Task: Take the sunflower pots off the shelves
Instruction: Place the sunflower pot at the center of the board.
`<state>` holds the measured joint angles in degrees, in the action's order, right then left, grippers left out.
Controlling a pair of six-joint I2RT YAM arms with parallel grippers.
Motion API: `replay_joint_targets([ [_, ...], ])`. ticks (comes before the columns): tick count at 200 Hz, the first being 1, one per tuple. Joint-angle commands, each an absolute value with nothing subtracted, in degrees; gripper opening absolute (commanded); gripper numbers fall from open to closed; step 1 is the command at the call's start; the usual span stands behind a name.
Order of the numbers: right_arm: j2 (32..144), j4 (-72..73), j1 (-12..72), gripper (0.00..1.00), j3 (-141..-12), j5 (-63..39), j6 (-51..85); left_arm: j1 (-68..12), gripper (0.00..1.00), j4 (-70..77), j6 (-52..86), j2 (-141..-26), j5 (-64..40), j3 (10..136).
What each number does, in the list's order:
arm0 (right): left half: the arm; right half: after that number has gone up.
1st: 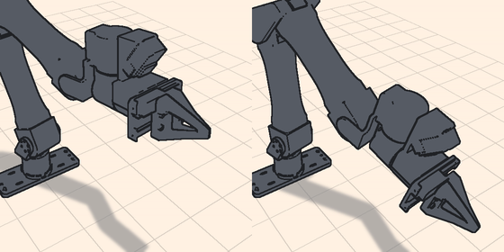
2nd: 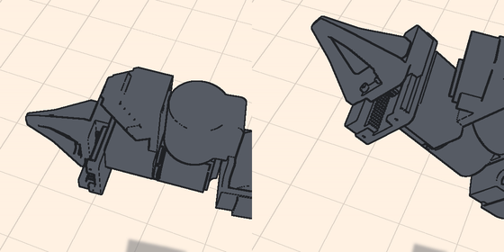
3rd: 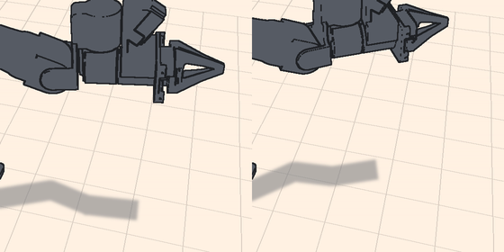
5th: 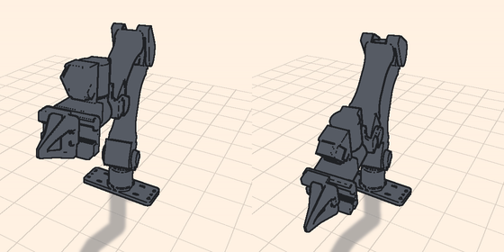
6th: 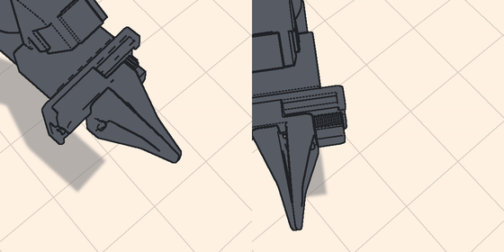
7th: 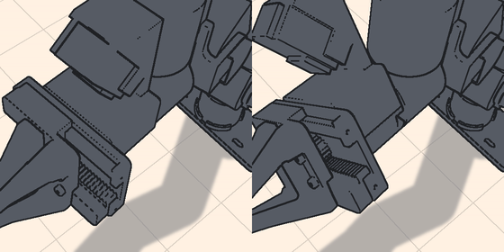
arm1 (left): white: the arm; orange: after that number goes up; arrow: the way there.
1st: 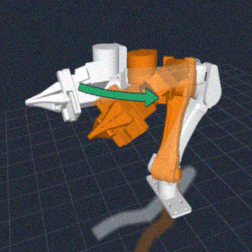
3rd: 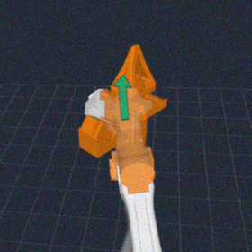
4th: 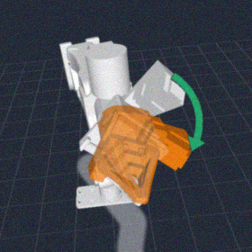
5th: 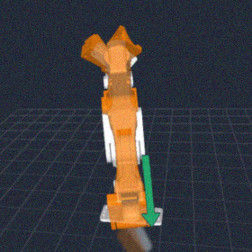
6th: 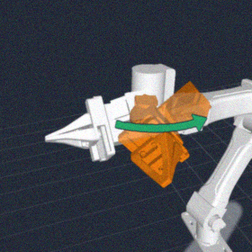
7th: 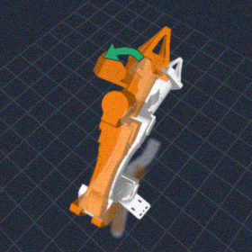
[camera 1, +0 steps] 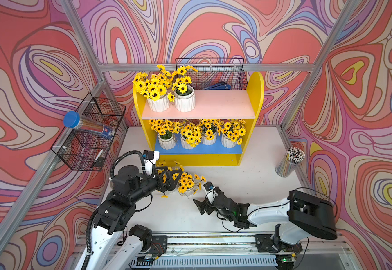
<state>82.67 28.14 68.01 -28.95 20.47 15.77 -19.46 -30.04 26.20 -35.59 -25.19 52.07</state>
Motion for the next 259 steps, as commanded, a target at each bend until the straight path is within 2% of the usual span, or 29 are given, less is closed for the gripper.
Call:
replay_joint_targets([
  [1, 73.5, 12.5, 68.6, 0.95, -30.3, 22.3, 15.3, -19.6, 0.96, -30.4, 27.0, -34.8, -25.6, 52.1],
  [26, 63.5, 0.7, 68.6, 0.95, -35.0, 24.1, 12.2, -19.7, 0.96, -29.4, 28.1, -35.5, -26.3, 51.4],
  [47, 60.2, -4.3, 68.6, 0.98, -42.4, 27.6, 7.5, -19.6, 0.94, -29.0, 27.8, -38.3, -28.0, 52.7],
  [86, 65.1, -4.6, 67.8, 0.98, -55.5, 31.0, 0.0, -19.6, 0.95, -30.1, 24.0, -44.3, -28.4, 59.5],
  [131, 68.6, -3.7, 66.4, 0.98, -61.9, 27.8, -0.9, -19.7, 0.96, -31.3, 20.5, -47.1, -28.1, 64.5],
  [163, 69.9, -4.2, 64.7, 0.98, -66.1, 27.0, -1.9, -19.6, 0.98, -31.7, 18.7, -45.2, -25.4, 62.9],
  [204, 72.2, -4.1, 56.6, 0.98, -71.0, 18.2, -0.7, -18.8, 1.00, -33.6, 15.4, -43.1, -17.8, 62.2],
  [227, 75.9, -3.7, 52.3, 0.98, -75.9, 13.4, -1.3, -15.2, 1.00, -34.5, 16.1, -45.2, -19.7, 63.7],
  [259, 83.3, -2.5, 46.5, 0.98, -84.2, 7.1, -1.1, -4.7, 1.00, -34.3, 17.9, -47.9, -25.9, 66.0],
])
